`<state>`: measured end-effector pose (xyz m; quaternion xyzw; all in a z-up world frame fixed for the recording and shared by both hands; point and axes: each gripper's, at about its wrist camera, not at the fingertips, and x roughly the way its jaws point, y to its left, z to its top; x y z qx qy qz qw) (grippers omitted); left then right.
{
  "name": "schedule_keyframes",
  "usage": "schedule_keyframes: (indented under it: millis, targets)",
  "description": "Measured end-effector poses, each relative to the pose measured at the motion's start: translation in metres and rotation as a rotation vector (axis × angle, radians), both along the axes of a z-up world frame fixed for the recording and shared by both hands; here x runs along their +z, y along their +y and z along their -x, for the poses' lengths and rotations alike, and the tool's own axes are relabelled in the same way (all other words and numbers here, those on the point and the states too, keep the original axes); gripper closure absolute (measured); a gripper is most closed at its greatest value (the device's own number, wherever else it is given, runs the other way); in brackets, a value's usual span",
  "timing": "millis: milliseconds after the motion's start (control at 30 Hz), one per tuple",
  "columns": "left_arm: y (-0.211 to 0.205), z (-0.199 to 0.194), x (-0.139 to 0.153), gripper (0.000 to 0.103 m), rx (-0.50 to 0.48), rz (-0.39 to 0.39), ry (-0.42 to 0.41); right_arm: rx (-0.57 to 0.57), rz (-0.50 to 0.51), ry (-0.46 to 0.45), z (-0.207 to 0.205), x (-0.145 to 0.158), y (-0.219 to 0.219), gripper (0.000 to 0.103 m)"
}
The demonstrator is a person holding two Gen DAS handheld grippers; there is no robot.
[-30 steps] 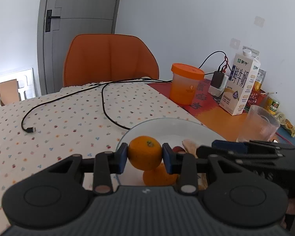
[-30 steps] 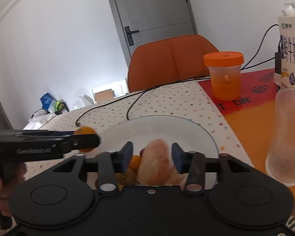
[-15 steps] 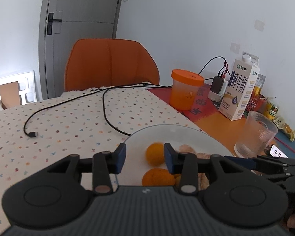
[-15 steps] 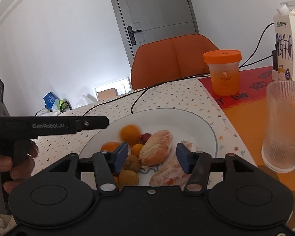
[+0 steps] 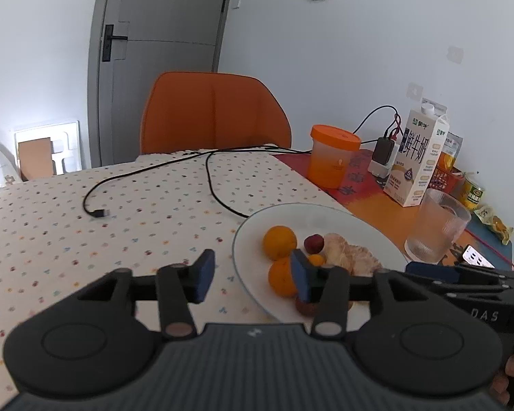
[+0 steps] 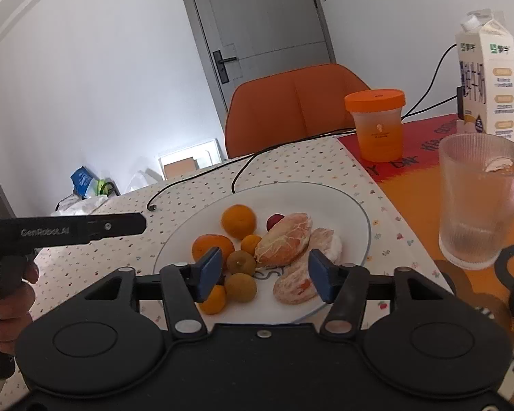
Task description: Organize fruits
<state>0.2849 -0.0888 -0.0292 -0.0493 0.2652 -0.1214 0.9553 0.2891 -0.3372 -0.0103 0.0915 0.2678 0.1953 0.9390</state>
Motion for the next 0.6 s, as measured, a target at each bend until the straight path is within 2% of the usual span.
schedule_keyframes:
  millis: [133,200,267,400,533,600]
  targets:
    - [0.009,0.016,0.004,0.044,0.017,0.013,-0.006,-0.006,-0.005,-0.005,0.013,0.004,0.001,0.040]
    - [0.012,0.024,0.007,0.032,0.030,0.009,-0.014,-0.003,-0.001,-0.010,0.019,0.008,0.003,0.033]
    - [0.016,0.034,0.012,0.024,0.043,0.000,-0.031,-0.004,0.009,-0.025,0.026,0.013,0.005,0.017]
    - [0.028,0.051,0.023,0.011,0.079,0.009,-0.052,-0.003,-0.002,-0.037,0.036,0.020,0.008,0.013]
    - [0.038,0.069,0.030,0.009,0.139,-0.017,-0.067,0.007,0.007,-0.055,0.046,0.027,0.014,0.000]
    - [0.044,0.078,0.032,0.004,0.167,-0.020,-0.064,0.020,0.011,-0.063,0.053,0.030,0.017,0.000]
